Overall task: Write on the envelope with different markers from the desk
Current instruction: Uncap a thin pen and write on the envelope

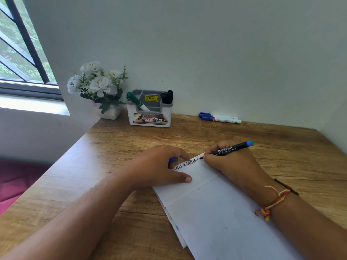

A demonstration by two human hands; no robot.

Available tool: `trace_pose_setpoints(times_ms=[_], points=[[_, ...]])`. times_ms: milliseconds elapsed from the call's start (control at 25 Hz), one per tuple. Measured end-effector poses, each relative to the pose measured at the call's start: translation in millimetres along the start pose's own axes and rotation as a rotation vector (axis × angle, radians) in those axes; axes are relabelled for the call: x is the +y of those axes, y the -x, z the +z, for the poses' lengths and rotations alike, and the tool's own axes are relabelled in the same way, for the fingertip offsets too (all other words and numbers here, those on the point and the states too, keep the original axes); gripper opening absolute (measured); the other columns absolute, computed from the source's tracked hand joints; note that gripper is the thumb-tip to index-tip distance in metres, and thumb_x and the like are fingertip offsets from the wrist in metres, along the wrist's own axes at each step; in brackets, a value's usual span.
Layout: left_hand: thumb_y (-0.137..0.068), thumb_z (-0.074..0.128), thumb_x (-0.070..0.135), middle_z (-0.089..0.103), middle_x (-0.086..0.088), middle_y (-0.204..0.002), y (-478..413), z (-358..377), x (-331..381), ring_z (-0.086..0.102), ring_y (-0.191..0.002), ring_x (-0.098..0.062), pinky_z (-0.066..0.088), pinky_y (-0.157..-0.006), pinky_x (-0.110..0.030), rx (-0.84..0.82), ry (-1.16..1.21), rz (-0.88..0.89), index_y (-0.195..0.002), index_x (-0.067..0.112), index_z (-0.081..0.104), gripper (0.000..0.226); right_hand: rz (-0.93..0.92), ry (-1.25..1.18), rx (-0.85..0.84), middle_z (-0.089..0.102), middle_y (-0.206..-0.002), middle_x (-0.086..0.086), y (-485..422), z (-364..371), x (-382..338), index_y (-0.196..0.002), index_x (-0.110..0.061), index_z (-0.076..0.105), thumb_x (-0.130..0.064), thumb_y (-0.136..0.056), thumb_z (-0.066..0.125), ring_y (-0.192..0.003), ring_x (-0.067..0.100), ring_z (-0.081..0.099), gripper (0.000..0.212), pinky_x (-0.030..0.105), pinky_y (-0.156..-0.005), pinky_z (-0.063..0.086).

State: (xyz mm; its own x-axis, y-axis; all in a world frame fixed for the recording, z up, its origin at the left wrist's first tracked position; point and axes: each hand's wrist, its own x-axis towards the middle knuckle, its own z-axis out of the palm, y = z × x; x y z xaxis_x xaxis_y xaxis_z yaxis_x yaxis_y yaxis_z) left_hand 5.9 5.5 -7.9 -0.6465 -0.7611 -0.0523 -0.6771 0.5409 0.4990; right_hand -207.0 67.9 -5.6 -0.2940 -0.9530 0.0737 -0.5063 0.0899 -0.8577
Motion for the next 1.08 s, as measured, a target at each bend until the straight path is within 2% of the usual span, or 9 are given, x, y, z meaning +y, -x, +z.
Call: trace_pose_setpoints(times_ms=[200,360,560,680,840,1080], points=[[-0.074,0.073,0.066,0.06,0.021,-0.113,-0.4,0.3,-2.0,0.052,-0.098,0.002,0.049,-0.085,-0.028,-0.003,-0.003,-0.01,-0.126,0.055,0.055,0.056,0.017,-0.005,0.021,0.077,-0.074,-0.015,0.0,-0.2,0.1,-0.072,-0.026,0.08,-0.02,-0.076,0.078,-0.07,-0.001,0.068,0.008,0.014,-0.056,0.048],[-0.075,0.073,0.065,0.06,0.02,-0.102,0.5,0.2,-1.1,0.053,-0.091,0.002,0.049,-0.08,-0.026,0.006,0.0,-0.001,-0.126,0.053,0.056,0.055,0.016,0.015,0.004,0.076,-0.073,-0.009,0.7,-0.8,-1.3,-0.072,-0.022,0.079,-0.017,-0.076,0.076,-0.066,0.0,0.066,0.007,0.009,-0.05,0.046],[-0.076,0.072,0.066,0.065,0.014,-0.11,1.1,-0.1,-0.3,0.057,-0.097,-0.005,0.053,-0.087,-0.033,-0.003,-0.012,-0.001,-0.127,0.052,0.056,0.055,0.034,0.015,0.028,0.077,-0.076,-0.009,0.5,-1.1,-1.9,-0.074,-0.022,0.08,-0.018,-0.077,0.076,-0.071,0.002,0.068,0.006,0.015,-0.056,0.047],[-0.077,0.072,0.065,0.066,0.012,-0.108,1.6,-0.8,0.4,0.058,-0.096,-0.006,0.052,-0.085,-0.029,-0.001,-0.005,0.0,-0.127,0.051,0.056,0.055,0.038,0.025,0.028,0.076,-0.075,-0.011,0.0,-2.1,-1.6,-0.074,-0.024,0.079,-0.019,-0.077,0.076,-0.066,-0.003,0.066,0.006,0.007,-0.048,0.044],[-0.076,0.072,0.066,0.068,0.009,-0.114,0.3,0.5,-0.9,0.06,-0.102,-0.011,0.054,-0.089,-0.038,-0.009,0.0,-0.002,-0.127,0.051,0.056,0.056,0.038,0.025,0.032,0.077,-0.076,-0.011,1.3,0.1,-1.4,-0.073,-0.025,0.079,-0.019,-0.076,0.077,-0.072,0.003,0.068,0.007,0.016,-0.056,0.047],[-0.075,0.072,0.067,0.067,0.01,-0.116,0.2,0.4,-1.5,0.059,-0.104,-0.009,0.053,-0.091,-0.037,-0.007,0.009,-0.007,-0.126,0.052,0.056,0.056,0.043,0.021,0.042,0.076,-0.075,-0.011,1.3,-0.4,-0.9,-0.073,-0.024,0.079,-0.019,-0.075,0.077,-0.07,0.003,0.068,0.006,0.017,-0.055,0.046]])
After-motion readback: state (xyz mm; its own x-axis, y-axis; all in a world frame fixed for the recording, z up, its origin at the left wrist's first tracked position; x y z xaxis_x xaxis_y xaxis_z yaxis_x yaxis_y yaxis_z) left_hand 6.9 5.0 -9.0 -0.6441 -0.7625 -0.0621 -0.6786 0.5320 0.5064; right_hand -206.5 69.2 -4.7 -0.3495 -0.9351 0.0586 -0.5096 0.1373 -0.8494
